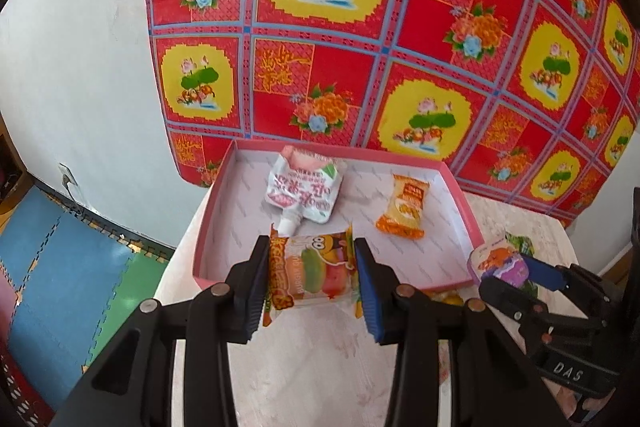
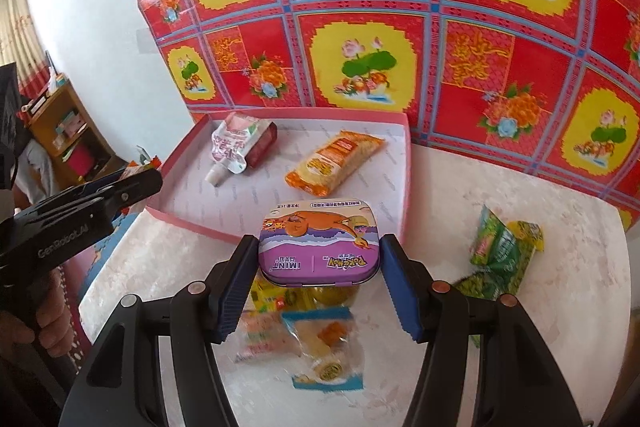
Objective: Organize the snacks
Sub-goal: 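Carry the candy pack into the tray with the left gripper while the right gripper carries the purple tin there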
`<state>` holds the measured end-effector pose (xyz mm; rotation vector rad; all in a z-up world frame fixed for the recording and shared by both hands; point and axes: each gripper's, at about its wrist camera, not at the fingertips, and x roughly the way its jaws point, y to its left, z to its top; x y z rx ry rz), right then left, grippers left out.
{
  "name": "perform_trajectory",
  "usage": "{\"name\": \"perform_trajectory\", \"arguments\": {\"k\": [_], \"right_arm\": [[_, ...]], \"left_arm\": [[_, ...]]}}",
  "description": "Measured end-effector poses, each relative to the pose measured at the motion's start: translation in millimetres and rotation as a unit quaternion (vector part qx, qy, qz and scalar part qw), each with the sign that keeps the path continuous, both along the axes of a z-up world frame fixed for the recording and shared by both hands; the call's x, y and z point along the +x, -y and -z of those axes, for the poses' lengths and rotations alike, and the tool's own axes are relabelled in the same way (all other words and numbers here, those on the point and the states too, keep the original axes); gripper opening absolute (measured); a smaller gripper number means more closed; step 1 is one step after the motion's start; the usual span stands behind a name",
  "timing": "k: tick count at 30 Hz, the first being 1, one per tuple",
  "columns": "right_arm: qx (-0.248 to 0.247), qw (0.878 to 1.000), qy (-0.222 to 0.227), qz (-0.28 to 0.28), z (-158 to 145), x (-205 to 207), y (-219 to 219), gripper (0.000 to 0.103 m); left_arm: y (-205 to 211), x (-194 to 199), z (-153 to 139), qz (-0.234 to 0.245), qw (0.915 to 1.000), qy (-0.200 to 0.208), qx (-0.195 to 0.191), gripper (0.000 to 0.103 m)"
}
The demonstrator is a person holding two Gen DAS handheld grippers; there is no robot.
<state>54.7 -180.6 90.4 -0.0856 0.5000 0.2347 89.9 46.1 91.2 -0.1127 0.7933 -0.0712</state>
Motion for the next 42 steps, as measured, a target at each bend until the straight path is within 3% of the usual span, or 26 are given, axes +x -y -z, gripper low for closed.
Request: {"name": "perform_trajectory", "arguments": {"k": [9,33,42], "right_arm": [[0.005,1.0,-0.005,-0.006,-5.2,20.4,-13.3,0.063],[0.01,0.999,-0.047,-0.003,17.5,71.8,-21.0,0.063],[0.02,0.998,-0.061,0.003,21.6,88.6,-14.1,0.063]], "left_arm": [[-6.2,22.2,3.9,-0.004,1.0,-0.001,-0.003,0.042],[-8.0,73.0,70.9,-0.009,0.9969,-0.078,-0.011,0.043],[-1.2,81.3,76.0,-0.008,0.9971,-0.075,0.0,0.047]]}}
